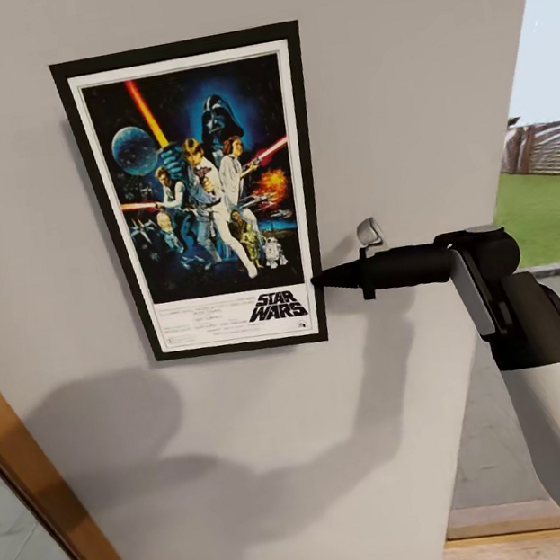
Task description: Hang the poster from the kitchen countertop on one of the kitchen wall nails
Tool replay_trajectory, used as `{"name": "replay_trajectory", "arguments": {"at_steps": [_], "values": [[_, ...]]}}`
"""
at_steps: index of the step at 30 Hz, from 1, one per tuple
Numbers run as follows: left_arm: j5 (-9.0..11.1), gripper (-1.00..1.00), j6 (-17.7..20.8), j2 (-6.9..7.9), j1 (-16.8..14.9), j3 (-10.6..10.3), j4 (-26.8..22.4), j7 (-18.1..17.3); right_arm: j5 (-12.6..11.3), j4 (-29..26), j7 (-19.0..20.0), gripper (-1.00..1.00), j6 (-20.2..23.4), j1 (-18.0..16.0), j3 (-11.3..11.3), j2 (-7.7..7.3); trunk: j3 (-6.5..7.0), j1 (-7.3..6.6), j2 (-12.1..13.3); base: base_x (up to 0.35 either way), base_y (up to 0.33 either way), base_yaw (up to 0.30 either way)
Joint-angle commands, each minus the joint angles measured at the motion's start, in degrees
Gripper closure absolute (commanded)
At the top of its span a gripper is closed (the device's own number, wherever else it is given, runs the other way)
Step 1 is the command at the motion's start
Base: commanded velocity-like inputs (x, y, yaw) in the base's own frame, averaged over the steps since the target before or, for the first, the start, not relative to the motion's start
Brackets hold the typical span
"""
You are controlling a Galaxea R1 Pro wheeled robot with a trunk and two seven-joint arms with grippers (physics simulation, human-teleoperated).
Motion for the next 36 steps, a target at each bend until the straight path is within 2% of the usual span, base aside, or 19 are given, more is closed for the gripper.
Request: {"name": "replay_trajectory", "arguments": {"at_steps": [1,36], "values": [[-0.6,-1.0,-0.6,0.0,0.0,0.4,0.0,-0.1,-0.3,0.0,0.0,1.0,0.4,0.0,0.1,-0.04,-0.02,0.04,0.0,0.186,0.0,0.0],[-0.6,-1.0,-0.5,0.0,0.0,0.4,0.0,-0.1,-0.3,0.0,0.0,1.0,0.3,0.0,0.0,-0.04,-0.02,0.04,0.0,0.018,0.0,0.0]]}}
